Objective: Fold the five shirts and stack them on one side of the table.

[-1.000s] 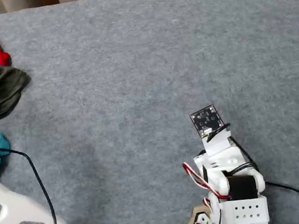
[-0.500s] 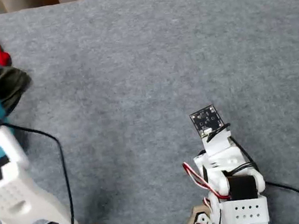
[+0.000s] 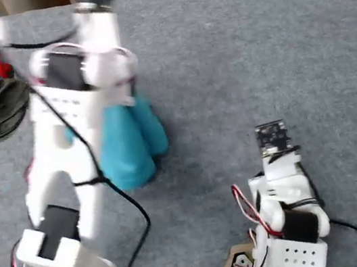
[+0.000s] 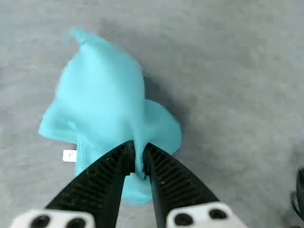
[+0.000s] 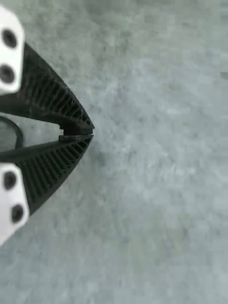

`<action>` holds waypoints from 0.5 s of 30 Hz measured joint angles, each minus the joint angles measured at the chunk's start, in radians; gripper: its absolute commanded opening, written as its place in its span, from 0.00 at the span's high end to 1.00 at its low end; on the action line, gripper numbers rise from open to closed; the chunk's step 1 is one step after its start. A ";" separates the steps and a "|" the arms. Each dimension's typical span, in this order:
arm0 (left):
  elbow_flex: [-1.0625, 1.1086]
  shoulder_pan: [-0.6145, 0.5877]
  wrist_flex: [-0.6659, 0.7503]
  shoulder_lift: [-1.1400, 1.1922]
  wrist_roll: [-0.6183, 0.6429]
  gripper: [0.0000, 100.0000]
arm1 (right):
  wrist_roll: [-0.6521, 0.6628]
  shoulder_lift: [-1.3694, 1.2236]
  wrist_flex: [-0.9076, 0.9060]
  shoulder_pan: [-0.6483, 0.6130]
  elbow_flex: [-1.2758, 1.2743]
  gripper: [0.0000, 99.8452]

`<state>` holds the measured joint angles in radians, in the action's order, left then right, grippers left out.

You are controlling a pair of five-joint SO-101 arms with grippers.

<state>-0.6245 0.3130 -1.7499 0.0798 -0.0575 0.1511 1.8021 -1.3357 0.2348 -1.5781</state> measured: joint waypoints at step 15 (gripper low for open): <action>0.021 0.121 0.000 -0.008 0.224 0.68 | 0.038 0.000 0.006 0.118 0.081 0.85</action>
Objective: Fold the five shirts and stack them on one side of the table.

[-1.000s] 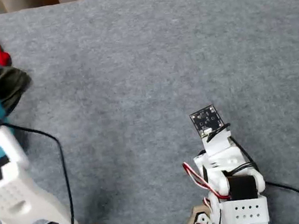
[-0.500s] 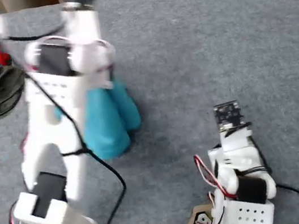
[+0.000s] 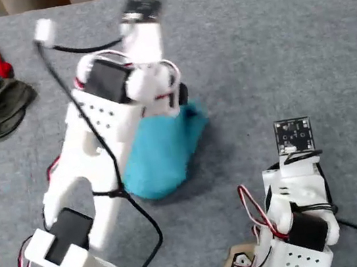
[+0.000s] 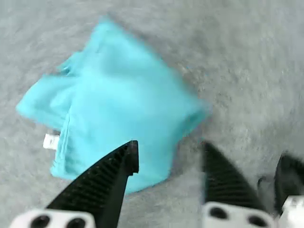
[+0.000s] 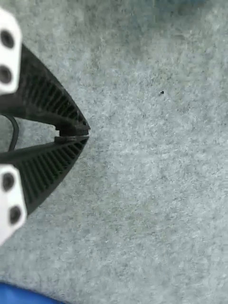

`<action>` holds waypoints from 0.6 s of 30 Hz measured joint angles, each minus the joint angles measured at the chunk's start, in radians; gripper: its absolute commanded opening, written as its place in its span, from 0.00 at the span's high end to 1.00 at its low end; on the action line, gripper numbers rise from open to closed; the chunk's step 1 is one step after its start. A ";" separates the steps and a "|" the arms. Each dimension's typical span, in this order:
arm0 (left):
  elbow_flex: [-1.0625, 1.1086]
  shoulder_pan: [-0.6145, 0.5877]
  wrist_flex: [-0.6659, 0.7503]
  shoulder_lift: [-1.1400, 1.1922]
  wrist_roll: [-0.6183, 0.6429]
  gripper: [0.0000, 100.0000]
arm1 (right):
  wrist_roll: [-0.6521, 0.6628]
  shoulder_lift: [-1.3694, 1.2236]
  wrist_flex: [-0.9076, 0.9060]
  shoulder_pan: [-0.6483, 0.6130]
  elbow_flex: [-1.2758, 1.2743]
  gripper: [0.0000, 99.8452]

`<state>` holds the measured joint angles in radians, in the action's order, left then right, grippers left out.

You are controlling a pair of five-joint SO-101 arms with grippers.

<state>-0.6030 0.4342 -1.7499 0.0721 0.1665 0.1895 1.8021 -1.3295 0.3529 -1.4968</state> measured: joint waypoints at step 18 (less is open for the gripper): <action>0.330 -0.738 0.000 0.000 -0.146 0.72 | -0.127 -0.077 0.161 -0.416 0.196 0.85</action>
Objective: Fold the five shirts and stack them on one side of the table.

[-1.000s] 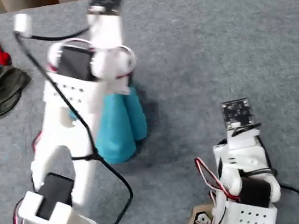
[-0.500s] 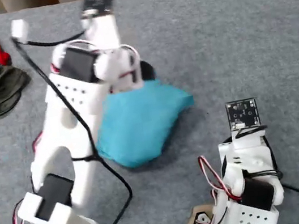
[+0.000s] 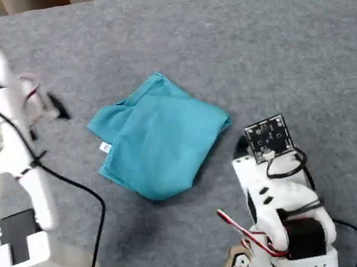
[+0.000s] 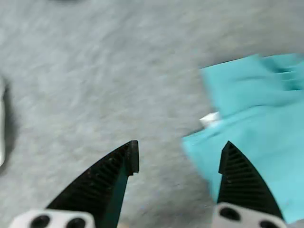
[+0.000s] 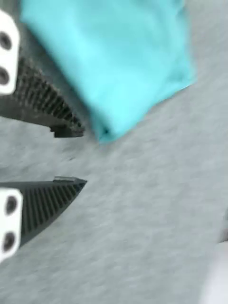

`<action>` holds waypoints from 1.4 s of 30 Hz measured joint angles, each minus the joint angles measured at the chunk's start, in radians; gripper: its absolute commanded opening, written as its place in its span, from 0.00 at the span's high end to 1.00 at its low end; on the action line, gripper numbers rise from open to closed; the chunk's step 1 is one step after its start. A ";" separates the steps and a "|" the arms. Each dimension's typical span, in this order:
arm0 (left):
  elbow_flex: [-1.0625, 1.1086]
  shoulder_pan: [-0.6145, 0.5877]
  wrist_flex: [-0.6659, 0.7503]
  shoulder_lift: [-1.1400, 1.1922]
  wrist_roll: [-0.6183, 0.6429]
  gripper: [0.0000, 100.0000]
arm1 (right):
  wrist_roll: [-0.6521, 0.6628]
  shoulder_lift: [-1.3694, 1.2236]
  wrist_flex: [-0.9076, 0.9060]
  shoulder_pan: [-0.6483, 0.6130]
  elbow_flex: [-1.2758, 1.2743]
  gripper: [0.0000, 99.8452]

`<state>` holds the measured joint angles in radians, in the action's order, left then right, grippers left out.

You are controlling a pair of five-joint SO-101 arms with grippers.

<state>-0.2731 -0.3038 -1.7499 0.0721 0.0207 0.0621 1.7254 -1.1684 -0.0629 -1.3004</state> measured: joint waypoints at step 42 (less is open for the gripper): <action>0.167 -0.712 0.031 -0.002 -0.417 0.72 | -0.710 -2.770 -0.592 -0.824 2.475 0.85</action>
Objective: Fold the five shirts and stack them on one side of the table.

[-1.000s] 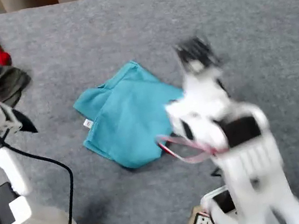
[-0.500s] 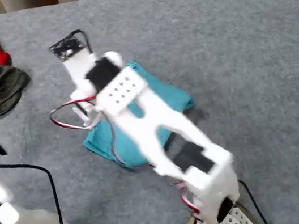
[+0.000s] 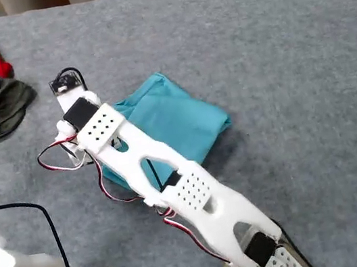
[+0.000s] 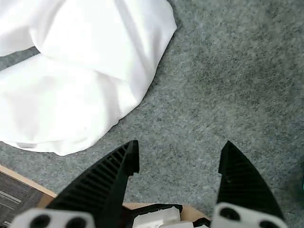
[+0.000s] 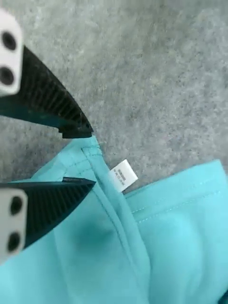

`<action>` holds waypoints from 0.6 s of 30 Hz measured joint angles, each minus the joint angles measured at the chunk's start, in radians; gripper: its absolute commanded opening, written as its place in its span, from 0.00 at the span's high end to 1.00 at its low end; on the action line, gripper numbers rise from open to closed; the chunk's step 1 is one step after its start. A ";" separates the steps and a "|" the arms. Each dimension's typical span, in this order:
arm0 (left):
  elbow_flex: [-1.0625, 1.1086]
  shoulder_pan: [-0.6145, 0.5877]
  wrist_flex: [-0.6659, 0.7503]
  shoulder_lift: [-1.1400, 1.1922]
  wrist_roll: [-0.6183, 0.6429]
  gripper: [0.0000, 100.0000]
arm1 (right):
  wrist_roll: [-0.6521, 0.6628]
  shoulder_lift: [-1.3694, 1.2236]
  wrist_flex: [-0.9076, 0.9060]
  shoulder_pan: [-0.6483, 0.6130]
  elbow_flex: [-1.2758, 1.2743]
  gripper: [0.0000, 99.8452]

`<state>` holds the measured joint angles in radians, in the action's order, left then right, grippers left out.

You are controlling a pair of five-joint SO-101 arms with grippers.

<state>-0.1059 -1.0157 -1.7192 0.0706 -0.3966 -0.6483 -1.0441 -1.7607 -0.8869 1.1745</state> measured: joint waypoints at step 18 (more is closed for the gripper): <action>0.000 0.000 0.000 0.000 0.000 0.72 | -0.054 0.000 -0.003 0.000 -0.044 0.85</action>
<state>-0.1059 -1.0157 -1.7192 0.0706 -0.3966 -0.7020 -1.0441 -1.7637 -0.8869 1.1301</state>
